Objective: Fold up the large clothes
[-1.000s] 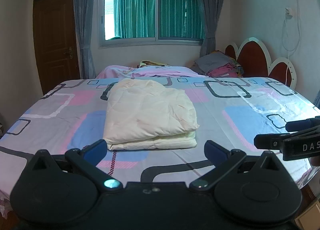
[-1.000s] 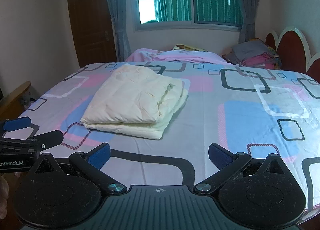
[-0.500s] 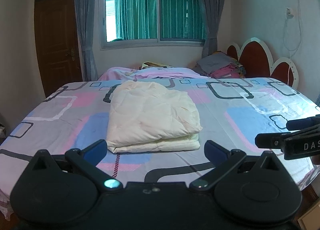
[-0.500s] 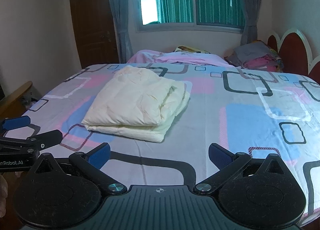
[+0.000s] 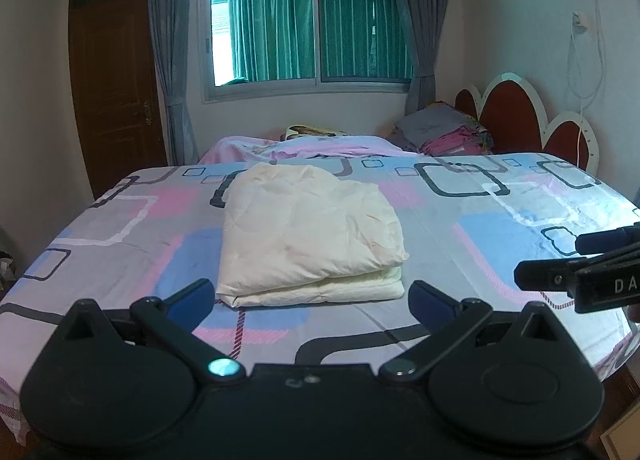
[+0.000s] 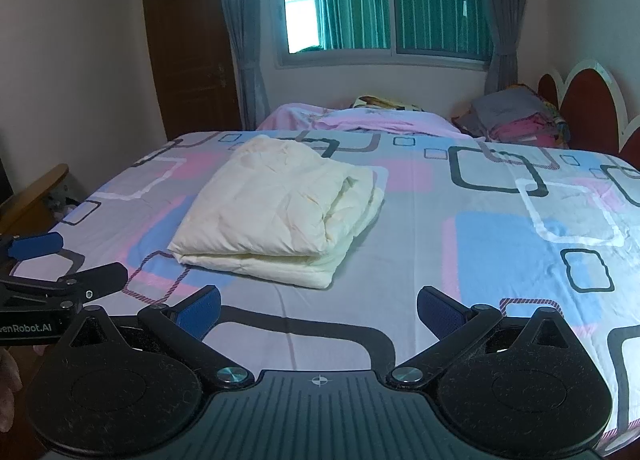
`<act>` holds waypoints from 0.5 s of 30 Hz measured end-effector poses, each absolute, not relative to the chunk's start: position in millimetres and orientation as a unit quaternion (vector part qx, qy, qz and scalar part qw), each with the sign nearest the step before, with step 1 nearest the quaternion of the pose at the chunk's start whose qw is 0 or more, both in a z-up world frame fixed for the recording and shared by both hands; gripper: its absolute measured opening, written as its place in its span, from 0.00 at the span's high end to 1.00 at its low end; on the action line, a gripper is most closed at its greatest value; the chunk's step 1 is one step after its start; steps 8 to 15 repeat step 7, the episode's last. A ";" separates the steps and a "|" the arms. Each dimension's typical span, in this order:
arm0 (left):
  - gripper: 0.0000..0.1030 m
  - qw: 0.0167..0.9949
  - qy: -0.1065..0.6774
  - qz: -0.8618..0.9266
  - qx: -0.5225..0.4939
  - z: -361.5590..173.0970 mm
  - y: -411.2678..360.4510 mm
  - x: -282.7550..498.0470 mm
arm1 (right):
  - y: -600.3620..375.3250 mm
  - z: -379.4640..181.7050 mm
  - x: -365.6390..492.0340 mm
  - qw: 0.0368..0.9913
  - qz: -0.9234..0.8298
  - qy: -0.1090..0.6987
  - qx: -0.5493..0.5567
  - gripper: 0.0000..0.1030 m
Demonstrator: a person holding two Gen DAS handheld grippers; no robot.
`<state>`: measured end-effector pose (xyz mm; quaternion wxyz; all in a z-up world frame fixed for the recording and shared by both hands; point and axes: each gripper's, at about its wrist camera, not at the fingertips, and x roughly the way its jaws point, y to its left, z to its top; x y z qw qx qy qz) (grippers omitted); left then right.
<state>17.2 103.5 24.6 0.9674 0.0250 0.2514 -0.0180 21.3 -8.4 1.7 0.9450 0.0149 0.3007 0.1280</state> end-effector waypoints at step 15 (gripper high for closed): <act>0.00 0.969 0.246 -0.019 0.021 26.6 108.8 15.6 | -5.9 4.1 17.8 0.946 0.131 0.297 0.012 0.00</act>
